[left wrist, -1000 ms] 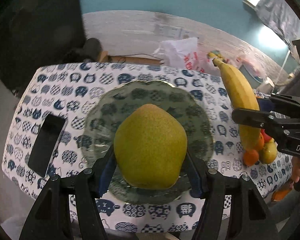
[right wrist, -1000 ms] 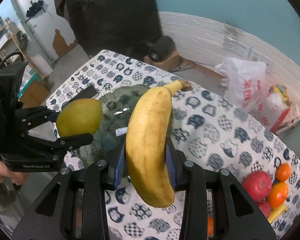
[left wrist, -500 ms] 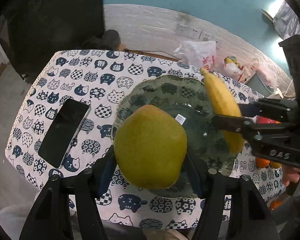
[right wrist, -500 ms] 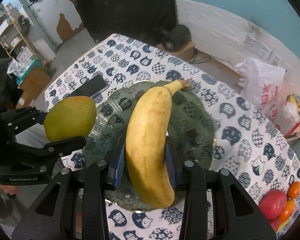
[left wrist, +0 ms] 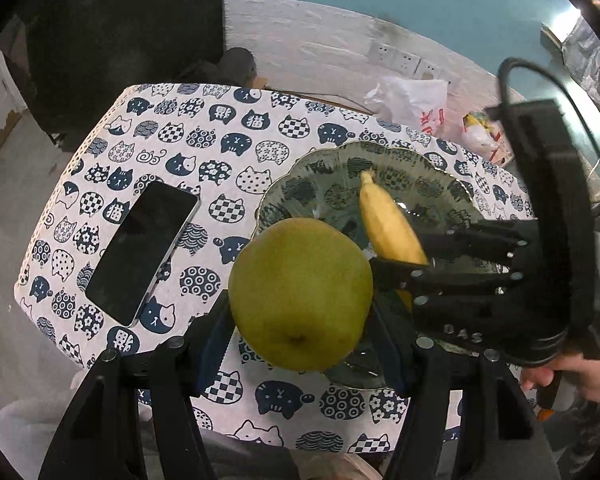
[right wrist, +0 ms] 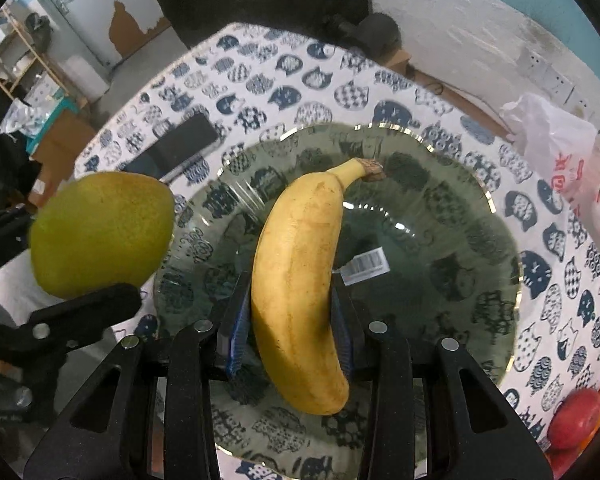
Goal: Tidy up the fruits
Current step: 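Carry the pear and banana over the green glass plate and release both, then move both tools back to the fruit pile, right tool toward the second banana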
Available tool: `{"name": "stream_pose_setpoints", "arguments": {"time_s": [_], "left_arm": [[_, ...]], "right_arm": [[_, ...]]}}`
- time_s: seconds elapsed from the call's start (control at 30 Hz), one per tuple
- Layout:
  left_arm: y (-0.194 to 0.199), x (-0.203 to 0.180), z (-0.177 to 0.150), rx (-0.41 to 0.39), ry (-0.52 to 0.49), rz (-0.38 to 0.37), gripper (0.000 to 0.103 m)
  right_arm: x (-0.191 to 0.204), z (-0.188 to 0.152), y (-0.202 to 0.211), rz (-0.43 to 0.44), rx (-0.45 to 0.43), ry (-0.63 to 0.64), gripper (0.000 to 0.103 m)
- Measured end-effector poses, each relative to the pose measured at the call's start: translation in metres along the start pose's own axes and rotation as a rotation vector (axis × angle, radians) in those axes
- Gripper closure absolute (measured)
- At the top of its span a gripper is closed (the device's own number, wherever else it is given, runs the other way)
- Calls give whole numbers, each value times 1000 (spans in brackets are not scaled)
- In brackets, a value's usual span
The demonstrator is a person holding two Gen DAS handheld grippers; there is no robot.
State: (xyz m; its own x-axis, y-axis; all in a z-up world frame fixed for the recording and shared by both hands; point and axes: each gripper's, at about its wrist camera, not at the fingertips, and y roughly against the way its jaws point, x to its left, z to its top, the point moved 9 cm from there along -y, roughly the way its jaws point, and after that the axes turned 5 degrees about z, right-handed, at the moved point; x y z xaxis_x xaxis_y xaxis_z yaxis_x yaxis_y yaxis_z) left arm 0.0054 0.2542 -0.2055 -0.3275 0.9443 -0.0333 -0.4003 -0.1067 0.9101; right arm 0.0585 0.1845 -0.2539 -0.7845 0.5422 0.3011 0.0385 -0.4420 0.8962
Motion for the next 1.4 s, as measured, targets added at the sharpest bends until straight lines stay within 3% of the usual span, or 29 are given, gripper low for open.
{"name": "stream_pose_setpoints", "arguments": {"time_s": [0.23, 0.3, 0.33, 0.5, 0.7, 0.77, 0.87, 0.93, 1.17, 1.4], "left_arm": [[0, 1, 1, -5, -7, 6, 39], [1, 1, 4, -18, -8, 7, 55], [4, 0, 7, -36, -15, 7, 78], [5, -16, 19, -52, -9, -55, 80], [-13, -35, 21, 4, -7, -88, 75], [-11, -41, 20, 12, -4, -94, 57], [-5, -55, 24, -15, -37, -80, 43], [-4, -64, 25, -17, -64, -67, 38], [-3, -107, 17, 12, -151, -65, 28], [5, -161, 10, 20, -241, -91, 22]], "right_arm": [[-1, 2, 3, 14, -13, -23, 67], [-4, 1, 6, 12, -14, -34, 67], [-6, -1, 8, 4, -14, -37, 67], [-24, -10, 28, -56, -33, -59, 63], [-40, -31, 48, -71, -39, -88, 62], [-43, -36, 59, -76, -56, -98, 59], [-49, -45, 77, -96, -86, -100, 46], [-54, -51, 89, -107, -98, -103, 45], [-84, -85, 129, -165, -124, -160, 36], [-121, -127, 162, -214, -136, -243, 34]]}}
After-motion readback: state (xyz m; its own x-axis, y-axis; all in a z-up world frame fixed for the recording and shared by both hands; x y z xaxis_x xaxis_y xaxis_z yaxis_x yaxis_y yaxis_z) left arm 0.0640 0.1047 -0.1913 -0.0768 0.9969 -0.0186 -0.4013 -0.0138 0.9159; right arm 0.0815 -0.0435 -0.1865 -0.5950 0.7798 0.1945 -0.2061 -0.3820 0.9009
